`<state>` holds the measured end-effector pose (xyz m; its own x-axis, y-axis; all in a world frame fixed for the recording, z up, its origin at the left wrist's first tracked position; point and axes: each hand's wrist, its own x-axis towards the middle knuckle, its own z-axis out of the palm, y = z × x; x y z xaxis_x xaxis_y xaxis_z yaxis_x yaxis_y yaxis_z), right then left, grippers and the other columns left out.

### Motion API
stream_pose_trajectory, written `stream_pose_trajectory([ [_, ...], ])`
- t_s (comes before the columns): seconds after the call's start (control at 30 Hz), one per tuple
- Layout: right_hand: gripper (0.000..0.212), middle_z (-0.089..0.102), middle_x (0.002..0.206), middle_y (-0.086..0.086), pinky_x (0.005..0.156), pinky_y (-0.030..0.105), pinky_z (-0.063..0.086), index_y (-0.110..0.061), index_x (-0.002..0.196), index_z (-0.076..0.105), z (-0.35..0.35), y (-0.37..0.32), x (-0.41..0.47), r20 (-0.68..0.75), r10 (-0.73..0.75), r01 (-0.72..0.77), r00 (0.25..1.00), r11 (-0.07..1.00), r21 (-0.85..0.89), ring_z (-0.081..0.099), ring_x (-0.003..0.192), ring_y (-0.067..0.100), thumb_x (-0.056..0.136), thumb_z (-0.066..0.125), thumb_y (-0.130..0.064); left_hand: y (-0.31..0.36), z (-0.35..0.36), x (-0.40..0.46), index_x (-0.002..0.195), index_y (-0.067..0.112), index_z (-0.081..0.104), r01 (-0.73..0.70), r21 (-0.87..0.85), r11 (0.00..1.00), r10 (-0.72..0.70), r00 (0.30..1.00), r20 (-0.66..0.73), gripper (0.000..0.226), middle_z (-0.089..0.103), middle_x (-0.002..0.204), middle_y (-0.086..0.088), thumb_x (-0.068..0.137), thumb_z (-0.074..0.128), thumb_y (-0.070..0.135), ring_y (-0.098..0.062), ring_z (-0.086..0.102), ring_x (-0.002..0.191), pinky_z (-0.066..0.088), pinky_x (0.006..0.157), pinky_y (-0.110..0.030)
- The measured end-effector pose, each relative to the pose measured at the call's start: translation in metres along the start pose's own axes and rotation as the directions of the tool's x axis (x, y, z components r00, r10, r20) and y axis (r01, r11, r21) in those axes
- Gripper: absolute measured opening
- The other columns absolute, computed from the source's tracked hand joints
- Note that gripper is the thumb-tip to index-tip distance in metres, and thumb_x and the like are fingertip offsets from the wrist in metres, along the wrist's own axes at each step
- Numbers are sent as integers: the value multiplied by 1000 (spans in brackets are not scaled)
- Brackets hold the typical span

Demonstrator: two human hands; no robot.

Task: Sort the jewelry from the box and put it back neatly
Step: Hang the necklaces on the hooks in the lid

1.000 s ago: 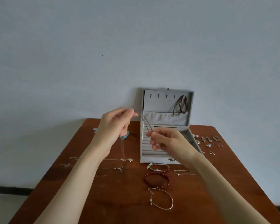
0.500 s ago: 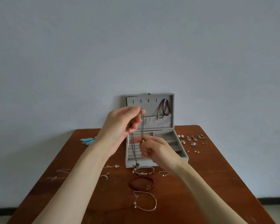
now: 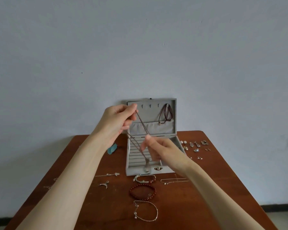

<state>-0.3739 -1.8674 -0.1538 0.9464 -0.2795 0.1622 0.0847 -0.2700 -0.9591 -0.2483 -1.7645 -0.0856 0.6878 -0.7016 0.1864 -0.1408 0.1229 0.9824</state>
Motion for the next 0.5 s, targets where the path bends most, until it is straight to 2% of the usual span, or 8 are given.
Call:
stream_pose_trajectory([
  [0.1,41,28,49,-9,49,22,23,-14,85,63,-25,4,9,-153,8,-4,988,1000,25,22,46,9,95,35,-42,-5,-5,14,85,9,68,-6,249,969,17,999,-41,22,42,54,5,90,58,29,-7,32,44,28,47,-18],
  [0.17,36,27,49,-7,48,21,22,-15,85,65,-40,8,16,-194,-14,17,981,1000,12,21,46,9,97,39,-36,-10,-3,23,86,13,70,-40,372,928,59,997,-42,21,41,46,12,89,58,31,-4,36,46,33,56,-19],
  [0.27,33,35,52,-3,59,20,32,-17,81,67,-56,12,26,-146,-4,0,989,1000,-27,32,52,12,95,43,-35,-18,4,36,87,16,70,-79,429,900,103,994,-34,18,46,40,18,90,57,29,4,44,44,35,60,-19],
  [0.37,37,41,51,-2,75,25,42,-13,85,66,-63,13,42,-72,56,-54,996,998,30,46,54,11,93,43,-41,-20,15,47,83,20,69,-128,436,891,120,992,46,16,51,49,18,90,57,28,3,45,49,36,60,-19],
  [0.43,36,32,49,-5,64,25,42,-10,85,64,-66,14,55,-62,75,-65,995,986,152,35,47,11,91,46,-41,-23,23,56,79,22,68,-162,444,881,137,987,89,17,57,65,5,89,57,30,-5,46,61,37,64,-23],
  [0.5,29,26,48,-8,48,20,34,-8,82,62,-70,16,68,-94,74,-53,993,976,213,24,43,9,94,47,-30,-29,26,69,80,21,68,-184,480,858,155,983,100,18,62,76,-10,89,57,32,-17,51,69,38,66,-25],
])
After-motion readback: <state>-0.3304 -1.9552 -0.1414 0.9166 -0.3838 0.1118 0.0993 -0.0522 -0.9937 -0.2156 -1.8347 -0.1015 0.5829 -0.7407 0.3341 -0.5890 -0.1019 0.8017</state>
